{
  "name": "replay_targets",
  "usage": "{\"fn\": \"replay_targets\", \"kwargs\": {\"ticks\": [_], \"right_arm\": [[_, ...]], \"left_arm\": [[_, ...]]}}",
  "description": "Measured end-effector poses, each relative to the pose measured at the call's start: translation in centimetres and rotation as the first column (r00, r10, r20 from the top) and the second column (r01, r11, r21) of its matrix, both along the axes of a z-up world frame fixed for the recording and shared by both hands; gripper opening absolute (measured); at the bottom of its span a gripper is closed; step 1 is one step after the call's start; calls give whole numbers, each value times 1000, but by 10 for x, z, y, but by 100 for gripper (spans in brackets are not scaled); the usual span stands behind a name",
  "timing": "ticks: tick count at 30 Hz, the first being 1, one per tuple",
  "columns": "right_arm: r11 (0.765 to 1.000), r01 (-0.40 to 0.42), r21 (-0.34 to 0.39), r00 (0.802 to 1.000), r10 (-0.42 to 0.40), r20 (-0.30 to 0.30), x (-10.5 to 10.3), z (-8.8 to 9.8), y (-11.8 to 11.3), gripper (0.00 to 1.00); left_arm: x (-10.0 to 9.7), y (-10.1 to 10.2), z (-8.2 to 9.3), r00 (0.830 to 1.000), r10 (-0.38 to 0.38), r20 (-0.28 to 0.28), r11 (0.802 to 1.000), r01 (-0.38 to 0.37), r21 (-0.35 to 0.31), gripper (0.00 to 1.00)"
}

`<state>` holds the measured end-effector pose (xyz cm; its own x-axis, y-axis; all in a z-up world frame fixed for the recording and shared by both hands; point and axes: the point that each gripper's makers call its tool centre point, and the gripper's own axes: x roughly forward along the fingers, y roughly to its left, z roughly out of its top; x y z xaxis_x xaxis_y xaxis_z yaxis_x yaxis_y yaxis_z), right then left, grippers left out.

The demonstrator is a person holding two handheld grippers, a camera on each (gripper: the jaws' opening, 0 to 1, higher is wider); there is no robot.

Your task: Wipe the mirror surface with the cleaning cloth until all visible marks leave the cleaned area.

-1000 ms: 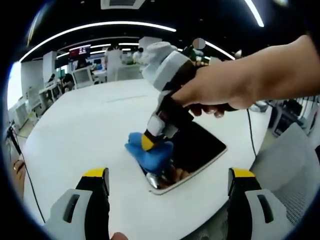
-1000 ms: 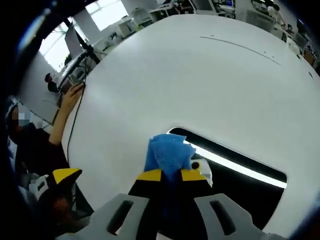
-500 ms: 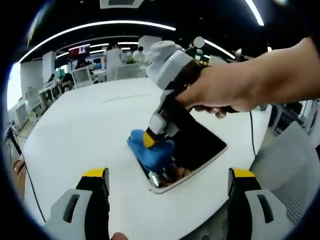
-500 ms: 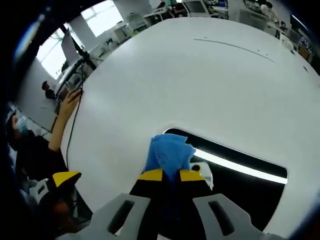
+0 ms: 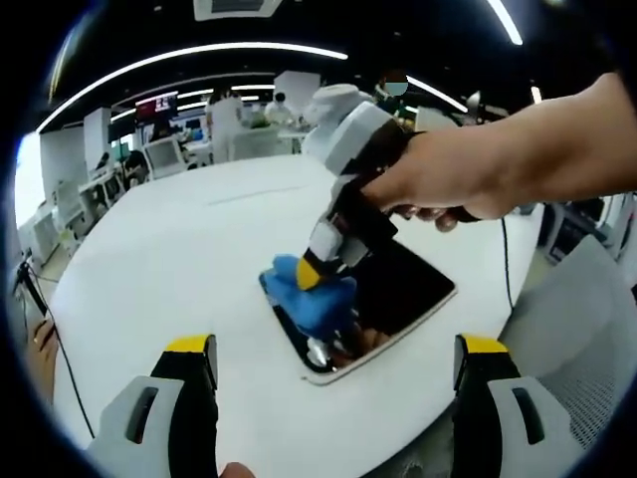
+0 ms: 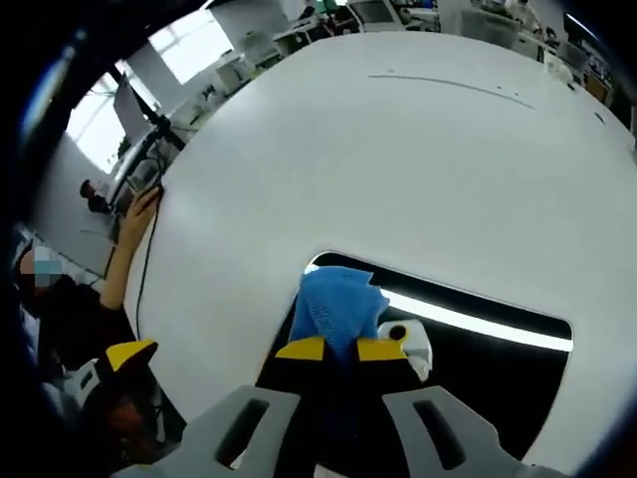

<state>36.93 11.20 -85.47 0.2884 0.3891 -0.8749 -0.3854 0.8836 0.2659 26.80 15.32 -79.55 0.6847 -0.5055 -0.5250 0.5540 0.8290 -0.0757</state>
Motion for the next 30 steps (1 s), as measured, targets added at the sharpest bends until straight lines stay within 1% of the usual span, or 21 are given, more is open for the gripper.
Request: {"fn": "replay_targets", "kwargs": {"ticks": [3, 5, 9, 11, 15, 30], "right_arm": [[1000, -8, 5, 1000, 8, 11, 0, 1, -5, 4], [1000, 16, 15, 1000, -16, 8, -1, 2, -8, 4], [1000, 11, 8, 1000, -11, 11, -4, 4, -14, 4], [1000, 17, 8, 1000, -17, 6, -5, 5, -18, 4], [1000, 26, 10, 1000, -26, 0, -2, 3, -25, 4], [999, 38, 13, 999, -38, -6, -2, 2, -48, 4]], "left_arm": [[0, 0, -1, 1000, -1, 1, 1000, 1, 1, 99], [0, 0, -1, 1000, 0, 0, 1000, 0, 2, 99], [0, 0, 1, 1000, 1, 3, 1000, -1, 3, 99], [0, -1, 3, 1000, -3, 14, 1000, 3, -3, 99], [0, -3, 3, 1000, -11, 14, 1000, 11, -5, 99], [0, -1, 4, 1000, 1, 13, 1000, -1, -2, 99]]}}
